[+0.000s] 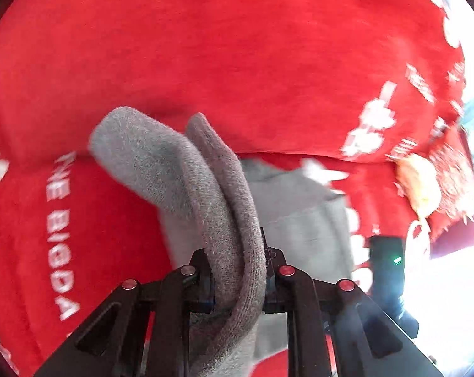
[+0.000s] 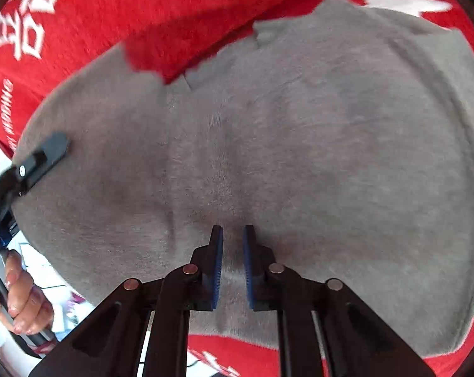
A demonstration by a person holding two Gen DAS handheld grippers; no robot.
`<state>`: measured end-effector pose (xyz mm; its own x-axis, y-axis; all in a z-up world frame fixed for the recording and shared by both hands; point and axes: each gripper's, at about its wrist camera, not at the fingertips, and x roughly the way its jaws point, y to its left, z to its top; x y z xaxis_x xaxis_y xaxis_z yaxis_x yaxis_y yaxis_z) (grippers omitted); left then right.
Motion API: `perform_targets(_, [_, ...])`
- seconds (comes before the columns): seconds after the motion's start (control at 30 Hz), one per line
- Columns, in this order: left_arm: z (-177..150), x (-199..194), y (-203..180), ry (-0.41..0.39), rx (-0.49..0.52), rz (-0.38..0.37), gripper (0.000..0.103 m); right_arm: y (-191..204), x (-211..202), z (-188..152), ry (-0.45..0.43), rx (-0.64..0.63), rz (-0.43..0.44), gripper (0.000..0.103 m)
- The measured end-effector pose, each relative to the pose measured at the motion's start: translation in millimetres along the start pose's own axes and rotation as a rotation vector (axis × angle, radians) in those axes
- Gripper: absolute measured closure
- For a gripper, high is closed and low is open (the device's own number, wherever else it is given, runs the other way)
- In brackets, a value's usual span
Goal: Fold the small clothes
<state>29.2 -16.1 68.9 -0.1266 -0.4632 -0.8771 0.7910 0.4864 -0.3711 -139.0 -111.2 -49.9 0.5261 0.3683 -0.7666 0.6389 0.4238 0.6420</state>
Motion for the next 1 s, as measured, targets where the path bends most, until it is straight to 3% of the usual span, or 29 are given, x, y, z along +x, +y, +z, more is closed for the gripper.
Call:
perform_targets(0.07, [3.9,10.4,-23.7,0.007,0.047,-0.031,0.083,-14.6,-15.4,-3.3,-0.025,0.039,0.047,0.086])
perform_targets(0.2, [0.2,69.4,-88.2,0.079,0.155,-0.064,0.083,-59.9,-38.7,-10.4,-0.070,0.164,0.119,0.085])
perform_targets(0.33, [-12.6,98.3,-109.8,0.153,0.202,-0.050,0.079,-92.9,-43.9,-14.2,-0.078,0.253,0.156,0.085])
perform_targets(0.37, [-15.6,93.0,-111.0,0.149,0.211,-0.064,0.068,-95.4,-44.0,-14.3,-0.078,0.256,0.160,0.087])
perform_targets(0.4, [-20.9,85.9,-108.6,0.141,0.216,-0.080,0.046,-97.1,-44.4,-13.9,-0.075,0.251,0.161,0.087])
perform_targets(0.47, [-21.0,70.1,-111.9,0.092,0.224,-0.076,0.020,-96.9,-43.6,-11.7,-0.072,0.244,0.158,0.087])
perform_targets(0.5, [-21.2,58.3,-111.3,0.052,0.239,-0.055,0.019,-97.5,-43.7,-9.8,-0.071,0.246,0.155,0.087])
perform_targets(0.57, [-21.6,43.8,-102.9,0.049,0.254,-0.038,0.019,-93.4,-37.8,-9.9,-0.071,0.255,0.157,0.087])
perform_targets(0.67, [-22.2,27.4,-77.5,0.042,0.203,0.034,0.019,-101.1,-45.7,-9.7,-0.089,0.286,0.179,0.083])
perform_targets(0.8, [-22.9,12.9,-32.2,0.018,0.090,0.115,0.019,-124.4,-68.5,-15.8,-0.198,0.383,0.255,0.048])
perform_targets(0.93, [-22.8,8.7,5.5,-0.001,-0.007,0.157,0.019,-149.0,-75.1,-18.6,-0.250,0.499,0.406,0.045])
perform_targets(1.0, [-23.9,17.7,20.6,0.009,-0.038,0.224,0.019,-156.2,-74.0,-19.3,-0.267,0.544,0.470,0.035])
